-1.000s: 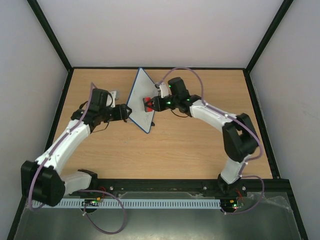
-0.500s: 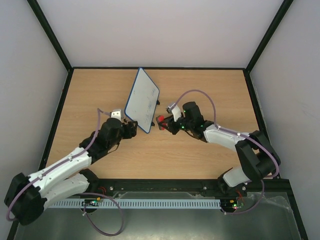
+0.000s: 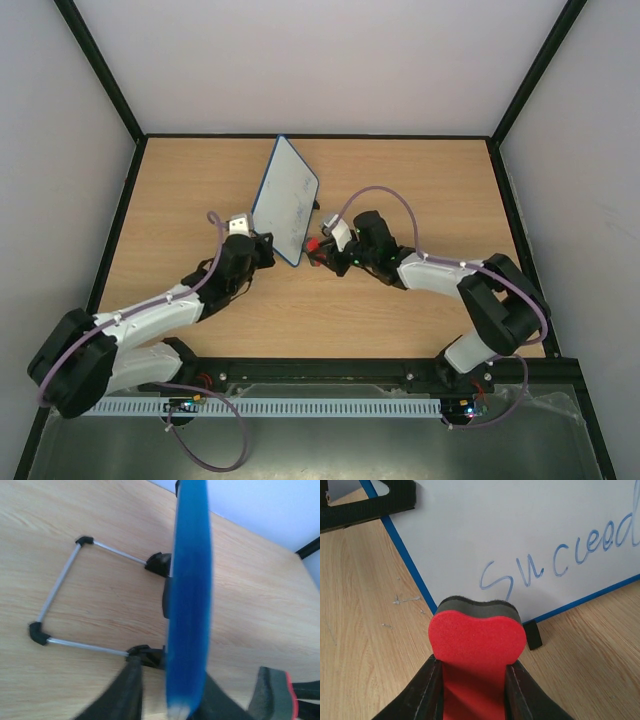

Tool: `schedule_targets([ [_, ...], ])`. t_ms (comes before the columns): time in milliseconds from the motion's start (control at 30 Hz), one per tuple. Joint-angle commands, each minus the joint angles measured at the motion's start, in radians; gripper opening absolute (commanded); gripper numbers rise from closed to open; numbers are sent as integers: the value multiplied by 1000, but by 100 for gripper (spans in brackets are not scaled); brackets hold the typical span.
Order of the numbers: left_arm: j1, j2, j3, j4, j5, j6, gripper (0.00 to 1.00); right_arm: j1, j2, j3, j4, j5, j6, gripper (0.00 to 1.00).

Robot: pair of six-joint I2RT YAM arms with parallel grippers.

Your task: Erase the whiteboard

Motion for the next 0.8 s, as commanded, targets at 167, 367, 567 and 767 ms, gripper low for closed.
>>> schedule_targets([
  [167,165,30,15,-32,308,17,2,9,32,31,55,52,-87,2],
  [367,257,-5,16,-168,540,133,2,27,86,52,154,72,-124,2],
  [567,262,-41,-21,-212,613,142,2,98,124,92,186,102,-113,2],
  [767,262,-75,-24,-256,660,151,2,152,153,45,338,159,-147,2],
])
